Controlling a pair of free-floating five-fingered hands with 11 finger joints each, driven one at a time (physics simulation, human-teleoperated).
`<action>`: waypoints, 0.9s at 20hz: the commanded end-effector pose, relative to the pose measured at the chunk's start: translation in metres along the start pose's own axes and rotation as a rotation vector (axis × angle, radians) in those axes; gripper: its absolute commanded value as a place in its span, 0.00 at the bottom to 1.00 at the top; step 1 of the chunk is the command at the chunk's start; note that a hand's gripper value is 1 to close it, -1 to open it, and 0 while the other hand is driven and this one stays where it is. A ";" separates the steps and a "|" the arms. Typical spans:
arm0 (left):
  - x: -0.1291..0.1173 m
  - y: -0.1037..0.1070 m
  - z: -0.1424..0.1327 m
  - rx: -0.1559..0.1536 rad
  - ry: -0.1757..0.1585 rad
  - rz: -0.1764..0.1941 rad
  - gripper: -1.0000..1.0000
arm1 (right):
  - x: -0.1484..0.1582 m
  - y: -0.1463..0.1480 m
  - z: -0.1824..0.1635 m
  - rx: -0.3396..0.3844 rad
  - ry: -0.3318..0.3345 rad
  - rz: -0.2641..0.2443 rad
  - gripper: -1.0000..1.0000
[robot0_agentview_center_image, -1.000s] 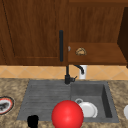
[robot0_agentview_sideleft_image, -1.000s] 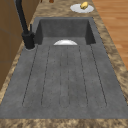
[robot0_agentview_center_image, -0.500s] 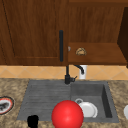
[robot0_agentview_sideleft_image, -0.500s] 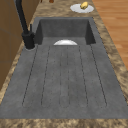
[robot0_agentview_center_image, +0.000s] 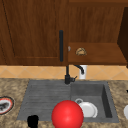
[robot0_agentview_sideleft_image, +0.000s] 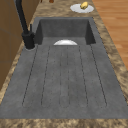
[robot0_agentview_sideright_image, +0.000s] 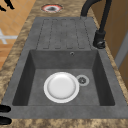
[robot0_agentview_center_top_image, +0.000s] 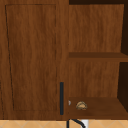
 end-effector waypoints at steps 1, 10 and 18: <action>0.000 0.000 0.000 0.000 0.000 0.000 0.50 | 0.012 0.001 0.006 -0.081 -0.009 0.118 0.00; 0.000 0.000 0.000 0.000 0.000 0.000 0.50 | 0.055 -0.005 0.010 -0.150 -0.020 0.257 0.00; 0.000 0.000 0.000 0.000 0.000 0.000 0.50 | 0.103 -0.023 0.019 -0.067 -0.028 0.319 0.00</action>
